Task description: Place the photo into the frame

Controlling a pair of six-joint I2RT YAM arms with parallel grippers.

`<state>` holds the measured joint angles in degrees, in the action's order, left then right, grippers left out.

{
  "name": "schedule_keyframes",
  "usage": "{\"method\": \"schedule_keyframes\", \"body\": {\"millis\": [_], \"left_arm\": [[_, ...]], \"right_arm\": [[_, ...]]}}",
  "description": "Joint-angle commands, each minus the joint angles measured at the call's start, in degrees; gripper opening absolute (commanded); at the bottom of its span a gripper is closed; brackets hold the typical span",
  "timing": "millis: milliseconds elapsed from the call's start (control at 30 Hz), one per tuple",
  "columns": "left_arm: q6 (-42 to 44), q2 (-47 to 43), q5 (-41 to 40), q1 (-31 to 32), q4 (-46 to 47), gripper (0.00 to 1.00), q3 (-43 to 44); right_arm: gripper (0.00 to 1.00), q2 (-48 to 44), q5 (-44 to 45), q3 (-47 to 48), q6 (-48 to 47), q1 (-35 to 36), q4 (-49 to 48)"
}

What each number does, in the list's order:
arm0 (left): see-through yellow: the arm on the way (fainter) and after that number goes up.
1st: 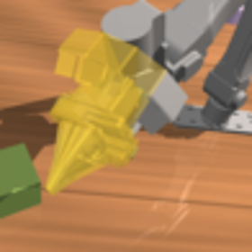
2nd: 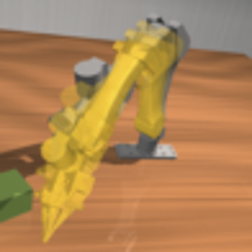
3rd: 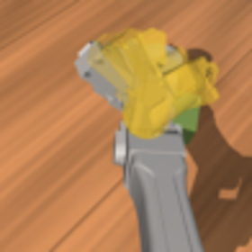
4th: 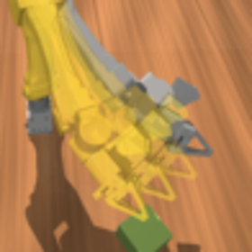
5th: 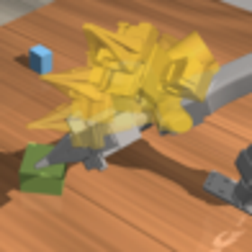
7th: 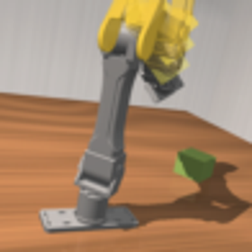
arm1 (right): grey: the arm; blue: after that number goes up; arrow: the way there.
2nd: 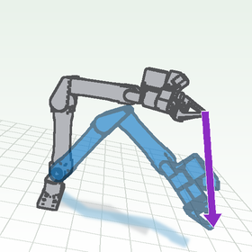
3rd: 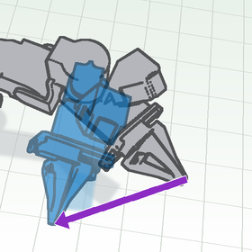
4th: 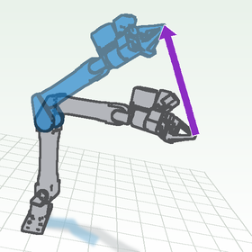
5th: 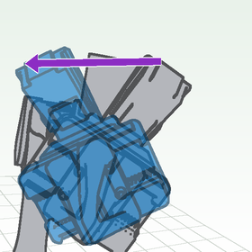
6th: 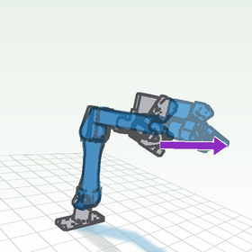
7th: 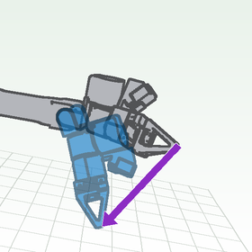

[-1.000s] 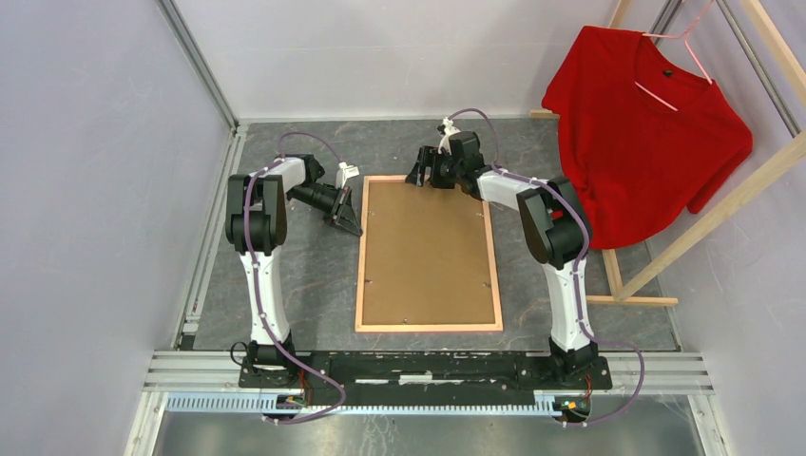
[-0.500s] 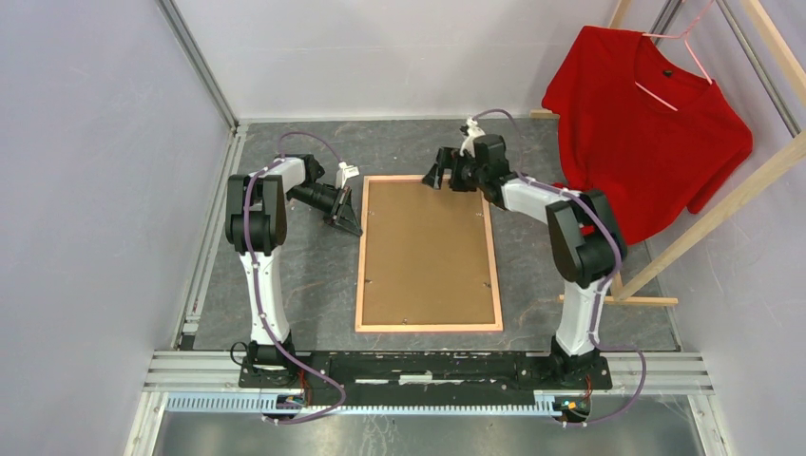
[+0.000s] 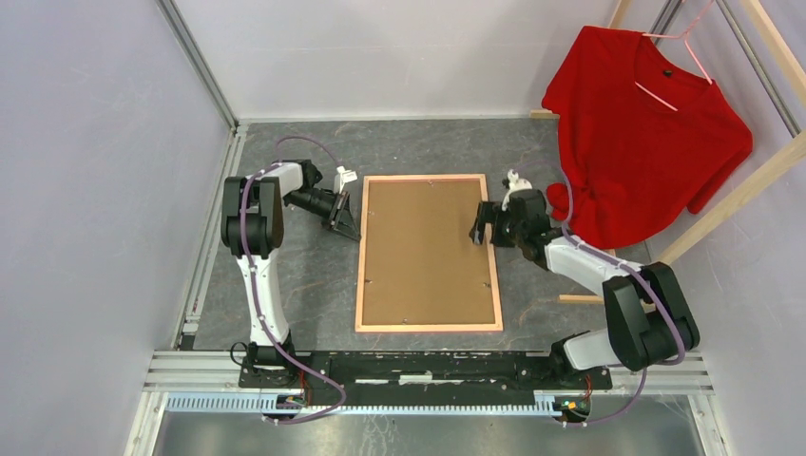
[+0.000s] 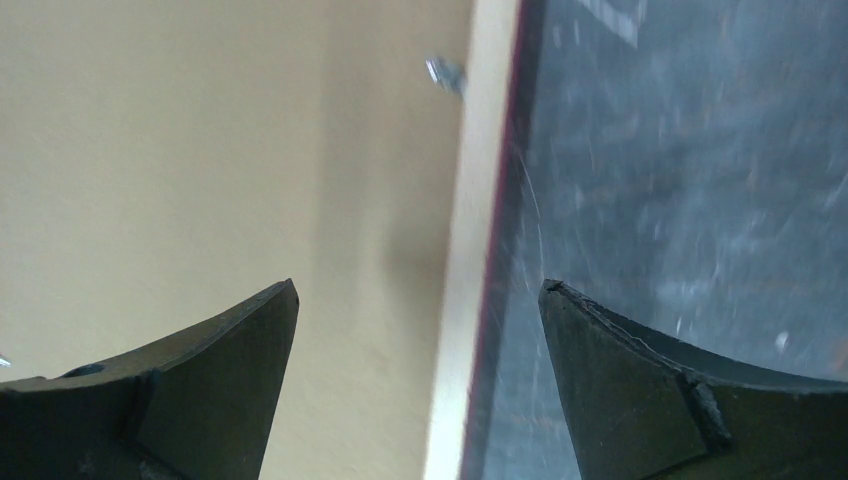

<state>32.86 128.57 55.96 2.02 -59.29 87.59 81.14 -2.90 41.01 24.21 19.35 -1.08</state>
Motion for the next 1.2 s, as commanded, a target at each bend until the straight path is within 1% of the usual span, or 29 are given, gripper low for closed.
{"method": "schedule_keyframes", "body": {"millis": [0,100,200,267,467,667,767,800,833,867,900,933,967,1000,1067,1167], "left_arm": [[0.9,-1.8,-4.1,2.1,4.3,0.23,-2.3],[-0.9,-1.4,-4.3,2.9,5.6,0.22,-1.6],[-3.9,-1.2,-4.7,2.9,8.4,0.22,-0.8],[-5.5,-0.6,-5.1,2.9,9.5,0.21,0.0],[-9.1,3.8,-6.3,2.9,10.4,0.20,7.6],[-12.2,8.2,-9.4,2.8,10.3,0.20,18.1],[-12.3,9.7,-11.6,2.2,8.2,0.21,23.6],[-12.2,9.6,-12.6,2.0,8.1,0.23,24.4],[-12.2,9.4,-13.8,1.6,8.0,0.28,24.9],[-11.7,8.9,-14.8,1.1,7.9,0.35,25.2],[-10.9,8.0,-15.8,0.6,7.2,0.42,25.3],[-10.0,7.0,-16.6,0.2,6.5,0.49,25.2],[-8.6,5.7,-17.1,-0.4,5.6,0.54,24.7],[-7.0,3.7,-17.4,-1.0,4.5,0.57,24.0],[-3.5,0.4,-18.9,-1.8,2.4,0.62,21.6],[1.1,-5.4,-21.0,-1.9,0.0,0.68,15.8]], "right_arm": [[0.98,-2.4,-2.7,-6.9,1.9,0.1,0.0],[0.98,-4.9,-6.9,-11.2,4.5,0.2,-2.7],[0.98,-6.7,-9.8,-13.3,6.9,0.5,-5.5],[0.98,-6.2,-11.4,-13.4,8.8,1.7,-8.1],[0.98,3.8,-12.2,-4.6,12.2,8.8,-11.0],[0.98,14.7,-11.2,10.4,11.6,12.2,-7.1],[0.98,16.3,-11.7,12.7,9.8,13.0,-5.2],[0.98,15.9,-12.1,12.3,8.6,13.4,-4.9],[0.98,15.1,-12.0,12.3,7.0,13.9,-3.8],[0.98,14.6,-11.4,12.7,4.3,14.5,-1.1],[0.98,13.7,-9.5,13.3,1.2,15.2,2.3],[0.98,12.6,-5.7,14.3,-3.0,16.0,6.8],[0.98,10.8,-2.3,14.7,-6.5,16.9,9.8],[0.98,8.7,0.7,14.6,-9.4,17.7,11.9],[0.98,5.2,3.7,14.0,-12.7,19.0,13.8],[0.98,2.8,3.7,15.2,-14.9,21.8,15.1]]}}
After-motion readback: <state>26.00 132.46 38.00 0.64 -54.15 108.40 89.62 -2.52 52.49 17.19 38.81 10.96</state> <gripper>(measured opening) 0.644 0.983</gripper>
